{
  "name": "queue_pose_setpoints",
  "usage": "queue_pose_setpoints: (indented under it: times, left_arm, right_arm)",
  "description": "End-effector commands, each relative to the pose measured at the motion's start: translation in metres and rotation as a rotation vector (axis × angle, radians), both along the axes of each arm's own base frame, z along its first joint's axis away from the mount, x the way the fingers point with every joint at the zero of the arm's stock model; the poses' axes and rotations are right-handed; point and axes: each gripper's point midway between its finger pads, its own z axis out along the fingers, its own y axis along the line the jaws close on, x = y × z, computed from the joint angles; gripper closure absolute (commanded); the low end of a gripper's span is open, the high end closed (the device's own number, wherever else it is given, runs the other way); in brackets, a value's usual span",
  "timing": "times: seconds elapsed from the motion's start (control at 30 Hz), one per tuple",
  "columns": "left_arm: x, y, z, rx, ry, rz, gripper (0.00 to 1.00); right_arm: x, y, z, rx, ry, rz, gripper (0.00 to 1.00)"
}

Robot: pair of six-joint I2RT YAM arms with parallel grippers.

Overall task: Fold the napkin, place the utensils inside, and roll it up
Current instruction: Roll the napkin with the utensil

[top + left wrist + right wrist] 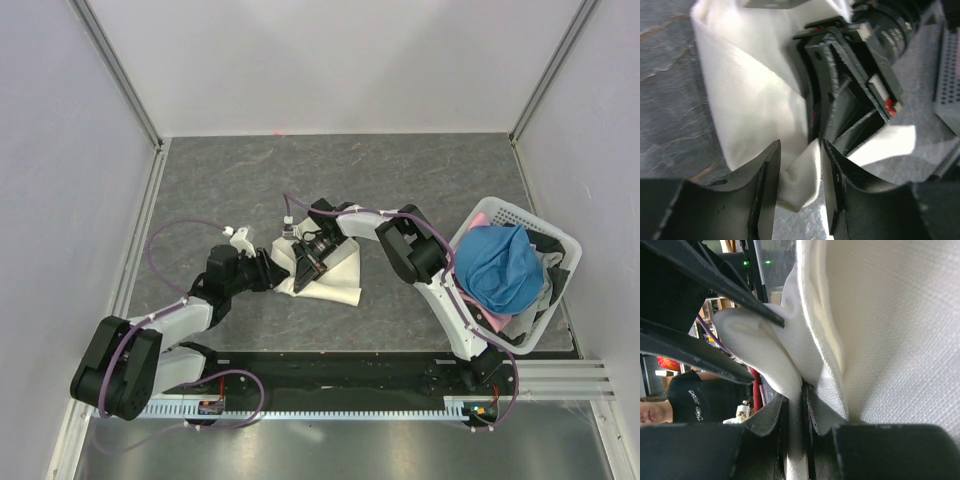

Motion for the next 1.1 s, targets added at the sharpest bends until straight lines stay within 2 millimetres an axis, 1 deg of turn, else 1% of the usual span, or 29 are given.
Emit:
queue_pose_setpoints:
  times: [0.0, 0.03, 0.1, 0.13, 0.17, 0.27, 0.37, 0.4, 0.47, 0.53, 0.63, 0.73, 0.87, 1.0, 1.07]
  left_arm:
    - [0.010, 0.017, -0.003, 0.086, 0.004, 0.106, 0.49]
    - [0.008, 0.016, -0.002, 0.079, 0.006, 0.103, 0.44]
    - [0.005, 0.014, -0.007, 0.070, 0.030, 0.090, 0.38]
    - [0.002, 0.011, -0.010, 0.052, 0.059, 0.081, 0.38]
    - [-0.002, 0.010, -0.017, 0.058, 0.110, 0.078, 0.37]
    - [-0.012, 0.007, -0.024, 0.046, 0.212, 0.077, 0.37]
    - [-0.011, 0.013, -0.020, 0.048, 0.225, 0.129, 0.36]
    - [-0.013, 0.016, -0.017, 0.054, 0.223, 0.143, 0.36]
    - [-0.009, 0.022, -0.013, 0.072, 0.210, 0.178, 0.34]
    - [-0.009, 0.024, -0.004, 0.071, 0.184, 0.185, 0.34]
    - [-0.009, 0.020, 0.009, 0.037, 0.141, 0.166, 0.34]
    - [-0.010, 0.017, 0.018, 0.013, 0.097, 0.145, 0.33]
    - [-0.008, 0.018, 0.014, 0.029, 0.064, 0.135, 0.30]
    - [0.002, 0.014, 0.019, 0.039, 0.010, 0.102, 0.30]
    - [0.006, 0.012, 0.019, 0.043, 0.001, 0.088, 0.32]
  right_arm:
    - [0.013, -0.016, -0.060, -0.106, -0.066, -0.025, 0.96]
    - [0.014, -0.017, -0.059, -0.103, -0.067, -0.026, 0.96]
    - [0.016, -0.017, -0.058, -0.102, -0.070, -0.029, 0.96]
    - [0.017, -0.016, -0.058, -0.101, -0.077, -0.030, 0.96]
    - [0.019, -0.017, -0.058, -0.105, -0.079, -0.032, 0.96]
    - [0.022, -0.017, -0.058, -0.105, -0.088, -0.040, 0.96]
    - [0.022, -0.018, -0.060, -0.117, -0.088, -0.041, 0.96]
    - [0.022, -0.018, -0.062, -0.120, -0.089, -0.041, 0.96]
    - [0.023, -0.019, -0.062, -0.126, -0.091, -0.043, 0.96]
    - [0.022, -0.020, -0.065, -0.135, -0.094, -0.041, 0.96]
    - [0.022, -0.021, -0.068, -0.150, -0.095, -0.044, 0.96]
    - [0.022, -0.021, -0.068, -0.151, -0.094, -0.045, 0.97]
    - [0.022, -0.022, -0.069, -0.156, -0.092, -0.047, 0.97]
    - [0.022, -0.023, -0.070, -0.159, -0.091, -0.048, 0.97]
    - [0.021, -0.023, -0.071, -0.162, -0.089, -0.048, 0.97]
